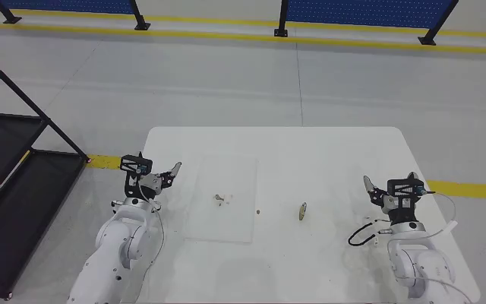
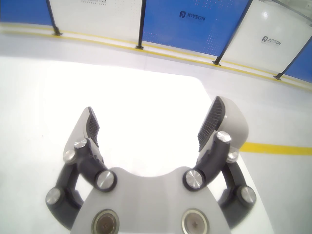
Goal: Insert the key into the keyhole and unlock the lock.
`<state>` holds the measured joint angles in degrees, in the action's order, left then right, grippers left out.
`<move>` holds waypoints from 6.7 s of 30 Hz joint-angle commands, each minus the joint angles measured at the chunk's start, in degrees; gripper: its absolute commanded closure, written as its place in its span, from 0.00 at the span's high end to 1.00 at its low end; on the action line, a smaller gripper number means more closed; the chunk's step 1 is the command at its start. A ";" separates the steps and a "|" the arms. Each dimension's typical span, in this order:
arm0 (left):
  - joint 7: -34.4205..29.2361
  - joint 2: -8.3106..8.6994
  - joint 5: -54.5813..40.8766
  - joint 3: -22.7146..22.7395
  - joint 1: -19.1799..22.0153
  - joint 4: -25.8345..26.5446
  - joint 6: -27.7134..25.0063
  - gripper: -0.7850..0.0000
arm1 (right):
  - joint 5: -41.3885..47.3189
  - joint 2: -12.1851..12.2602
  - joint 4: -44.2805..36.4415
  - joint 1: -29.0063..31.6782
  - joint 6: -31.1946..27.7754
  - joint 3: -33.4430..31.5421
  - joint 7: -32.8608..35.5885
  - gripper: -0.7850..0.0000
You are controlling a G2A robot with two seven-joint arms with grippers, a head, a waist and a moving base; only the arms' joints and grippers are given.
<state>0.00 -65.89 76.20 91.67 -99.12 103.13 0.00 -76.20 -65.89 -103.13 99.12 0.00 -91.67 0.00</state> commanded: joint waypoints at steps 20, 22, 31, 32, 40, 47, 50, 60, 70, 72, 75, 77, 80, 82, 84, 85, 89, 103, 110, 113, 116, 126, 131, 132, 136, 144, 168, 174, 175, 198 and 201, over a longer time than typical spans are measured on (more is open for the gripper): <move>-31.32 -0.29 -15.96 1.12 4.60 16.89 1.02 1.00 | 0.00 0.00 0.00 0.00 0.00 0.00 0.00 1.00; -38.03 -0.21 -17.51 0.65 5.73 18.96 1.64 1.00 | 0.00 0.00 0.00 0.00 0.00 0.00 0.00 1.00; -60.68 -0.49 -29.71 -4.24 13.56 19.42 10.91 1.00 | 0.00 0.00 0.00 0.00 0.00 0.00 0.00 1.00; -62.23 -0.58 -31.52 -4.52 14.62 18.36 12.73 1.00 | 0.00 0.00 0.00 0.00 0.00 0.00 0.00 1.00; -69.65 -0.85 -35.08 -8.80 21.08 12.70 20.96 1.00 | 0.00 0.00 0.00 0.00 0.00 0.00 0.00 1.00; -72.86 -1.16 -42.76 -10.26 23.16 7.93 26.13 1.00 | 0.00 0.00 0.00 0.00 0.00 0.00 0.00 1.00; -72.37 -1.15 -43.47 -10.79 23.83 6.00 27.43 1.00 | 0.00 0.00 0.00 0.00 0.00 0.00 0.00 1.00; -72.60 -0.73 -44.59 -12.33 23.74 4.85 27.14 1.00 | 0.00 0.00 0.00 0.00 0.00 0.00 0.00 1.00; -73.53 -0.10 -44.39 -13.05 23.39 4.38 27.50 0.75 | 0.00 0.00 0.00 0.00 0.00 0.00 0.00 1.00; -73.55 0.03 -44.35 -13.19 23.22 4.26 27.34 0.72 | 0.00 0.00 0.00 0.00 0.00 0.00 0.00 1.00; -73.45 0.21 -44.36 -13.28 22.97 4.08 27.26 0.72 | 0.00 0.00 0.00 0.00 0.00 0.00 0.00 1.00; -73.26 0.32 -44.43 -13.27 22.79 3.98 27.24 0.67 | 0.00 0.00 0.00 0.00 0.00 0.00 0.00 1.00; -73.13 0.51 -44.46 -13.24 22.46 3.90 27.08 0.65 | 0.00 0.00 0.00 0.00 0.00 0.00 0.00 1.00; -73.02 0.64 -44.48 -13.17 22.29 3.70 27.00 0.62 | 0.00 0.00 0.00 0.00 0.00 0.00 0.00 1.00; -72.87 0.76 -44.56 -13.15 22.17 3.59 26.82 0.55 | 0.00 0.00 0.00 0.00 0.00 0.00 0.00 1.00; -72.83 0.82 -44.58 -13.14 22.10 3.49 26.82 0.52 | 0.00 0.00 0.00 0.00 0.00 0.00 0.00 1.00; -72.65 1.03 -44.74 -13.16 21.94 3.44 26.79 0.46 | 0.00 0.00 0.00 0.00 0.00 0.00 0.00 1.00; -71.68 1.68 -45.78 -13.41 21.93 2.19 26.74 0.32 | 0.00 0.00 0.00 0.00 0.00 0.00 0.00 1.00; -71.21 1.89 -46.24 -14.13 22.58 0.96 26.96 0.28 | 0.00 0.00 0.00 0.00 0.00 0.00 0.00 1.00; -70.96 1.97 -46.44 -14.46 22.87 0.64 27.00 0.24 | 0.00 0.00 0.00 0.00 0.00 0.00 0.00 1.00; -70.96 2.08 -46.71 -14.69 23.09 0.40 26.99 0.20 | 0.00 0.00 0.00 0.00 0.00 0.00 0.00 1.00; -70.18 2.41 -47.27 -15.48 23.26 -0.29 27.35 0.00 | 0.00 0.00 0.00 0.00 0.00 0.00 0.00 1.00; -70.26 2.62 -47.20 -15.81 23.27 0.25 27.87 0.00 | 0.00 0.00 0.00 0.00 0.00 0.00 0.00 1.00; -70.45 2.69 -46.99 -15.83 23.28 0.76 27.90 0.00 | 0.00 0.00 0.00 0.00 0.00 0.00 0.00 1.00; -71.23 3.20 -43.68 -15.75 23.19 3.24 27.67 0.00 | 0.00 0.00 0.00 0.00 0.00 0.00 0.00 1.00; -74.89 4.22 -36.23 -15.99 23.23 8.13 26.86 0.00 | 0.00 0.00 0.00 0.00 0.00 0.00 0.00 1.00; -67.20 4.29 -90.99 11.79 7.48 9.19 -0.75 0.00 | 0.00 0.00 0.00 0.00 0.00 0.00 0.00 1.00; -72.55 4.40 -102.26 12.61 7.16 1.32 -7.54 0.00 | 0.00 0.00 0.00 0.00 0.00 0.00 0.00 1.00; -73.29 4.43 -103.83 12.77 7.43 0.18 -8.50 0.00 | 0.00 0.00 0.00 0.00 0.00 0.00 0.00 1.00; -82.27 5.01 -113.20 11.37 11.63 -10.35 -11.69 0.00 | -2.55 0.29 -1.39 -1.20 -3.64 -0.08 2.37 1.00; -82.27 5.01 -113.20 11.37 11.63 -10.35 -11.69 0.00 | -3.26 0.41 -5.33 -1.96 -6.55 0.51 6.20 1.00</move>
<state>-82.27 -60.88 -36.99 103.04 -87.49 92.79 -11.70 -79.22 -65.51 -107.18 97.34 -6.02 -91.29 5.10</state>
